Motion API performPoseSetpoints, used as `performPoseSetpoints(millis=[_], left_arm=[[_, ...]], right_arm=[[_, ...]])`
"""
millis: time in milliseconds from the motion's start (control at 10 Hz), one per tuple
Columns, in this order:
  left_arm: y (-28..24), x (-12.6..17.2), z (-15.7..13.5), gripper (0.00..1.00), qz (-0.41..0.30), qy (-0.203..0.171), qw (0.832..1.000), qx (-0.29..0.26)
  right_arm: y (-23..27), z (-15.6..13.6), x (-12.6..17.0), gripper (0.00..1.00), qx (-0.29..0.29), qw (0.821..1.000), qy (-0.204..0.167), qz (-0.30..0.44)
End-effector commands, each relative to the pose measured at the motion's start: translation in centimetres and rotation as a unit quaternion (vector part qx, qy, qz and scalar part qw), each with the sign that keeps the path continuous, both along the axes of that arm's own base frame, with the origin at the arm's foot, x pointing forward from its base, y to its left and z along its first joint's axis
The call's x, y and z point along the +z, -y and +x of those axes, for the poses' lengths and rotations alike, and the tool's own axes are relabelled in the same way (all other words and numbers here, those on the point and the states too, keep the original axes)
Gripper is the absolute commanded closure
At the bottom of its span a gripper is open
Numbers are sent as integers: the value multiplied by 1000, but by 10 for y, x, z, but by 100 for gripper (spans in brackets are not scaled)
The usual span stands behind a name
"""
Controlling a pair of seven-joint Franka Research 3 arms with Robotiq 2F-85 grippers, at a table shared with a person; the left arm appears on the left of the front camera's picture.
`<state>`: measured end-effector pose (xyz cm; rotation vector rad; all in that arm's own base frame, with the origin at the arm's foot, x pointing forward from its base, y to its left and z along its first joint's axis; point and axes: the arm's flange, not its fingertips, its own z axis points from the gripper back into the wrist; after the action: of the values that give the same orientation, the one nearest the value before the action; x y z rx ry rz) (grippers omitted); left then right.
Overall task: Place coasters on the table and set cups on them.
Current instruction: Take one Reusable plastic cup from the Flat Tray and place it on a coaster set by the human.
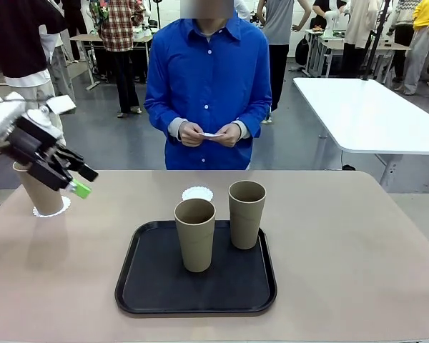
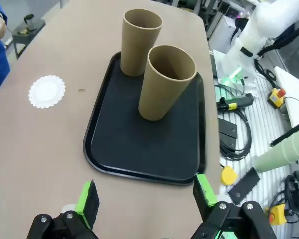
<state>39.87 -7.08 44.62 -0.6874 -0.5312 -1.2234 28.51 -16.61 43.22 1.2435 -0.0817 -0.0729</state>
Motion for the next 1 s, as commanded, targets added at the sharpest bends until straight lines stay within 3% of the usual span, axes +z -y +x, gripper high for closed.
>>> performPoseSetpoints(millis=[0, 200, 300, 900], left_arm=[[20, -31, 5, 0, -18, 26, 999, -1], [29, -51, 9, 0, -17, 27, 999, 1], [27, -52, 8, 0, -4, 13, 1000, 3], [23, -44, 3, 0, -12, 12, 1000, 3]], right_arm=[[0, -1, 0, 0, 1, 1000, 3, 6], [0, -1, 0, 0, 1, 1000, 3, 6], [0, -1, 0, 0, 1, 1000, 3, 6], [0, -1, 0, 0, 1, 1000, 3, 6]])
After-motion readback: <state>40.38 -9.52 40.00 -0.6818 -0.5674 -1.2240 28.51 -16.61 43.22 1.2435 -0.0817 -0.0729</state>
